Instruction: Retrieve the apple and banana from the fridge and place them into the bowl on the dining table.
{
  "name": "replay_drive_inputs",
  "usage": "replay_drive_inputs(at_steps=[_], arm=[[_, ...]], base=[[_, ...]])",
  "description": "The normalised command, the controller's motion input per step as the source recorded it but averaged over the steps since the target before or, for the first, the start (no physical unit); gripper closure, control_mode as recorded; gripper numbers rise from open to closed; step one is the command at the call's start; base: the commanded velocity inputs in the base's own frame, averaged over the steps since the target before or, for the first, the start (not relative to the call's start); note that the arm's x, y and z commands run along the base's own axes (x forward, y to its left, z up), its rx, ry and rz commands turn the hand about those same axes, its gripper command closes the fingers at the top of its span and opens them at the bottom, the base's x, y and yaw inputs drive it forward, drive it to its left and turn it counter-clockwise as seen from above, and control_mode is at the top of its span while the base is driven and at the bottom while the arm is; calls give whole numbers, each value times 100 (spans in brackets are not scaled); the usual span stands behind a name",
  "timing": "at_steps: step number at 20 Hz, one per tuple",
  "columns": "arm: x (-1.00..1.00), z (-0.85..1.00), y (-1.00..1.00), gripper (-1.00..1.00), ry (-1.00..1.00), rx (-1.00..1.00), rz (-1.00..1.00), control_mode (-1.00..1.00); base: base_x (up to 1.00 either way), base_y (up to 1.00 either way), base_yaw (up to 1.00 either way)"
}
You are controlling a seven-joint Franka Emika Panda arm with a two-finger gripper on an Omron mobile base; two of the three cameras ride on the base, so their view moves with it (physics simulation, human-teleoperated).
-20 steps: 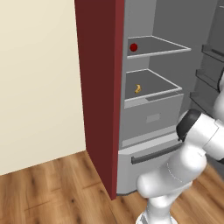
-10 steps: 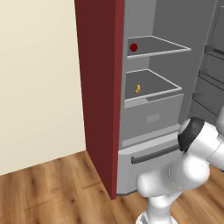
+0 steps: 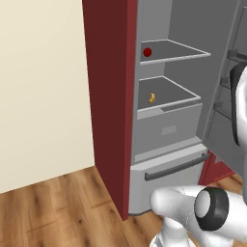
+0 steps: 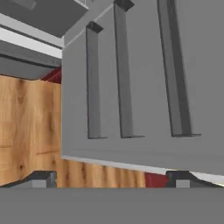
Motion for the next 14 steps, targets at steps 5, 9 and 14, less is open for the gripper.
replay_drive_inputs(at_steps=[5, 9, 14], arm=[[50, -58, 66, -100, -18, 21, 9, -100], [0, -19, 69, -100, -27, 46, -6, -100], [0, -16, 80, -100, -26, 52, -14, -100]], base=[[0, 0, 0], [0, 0, 0], [0, 0, 0]])
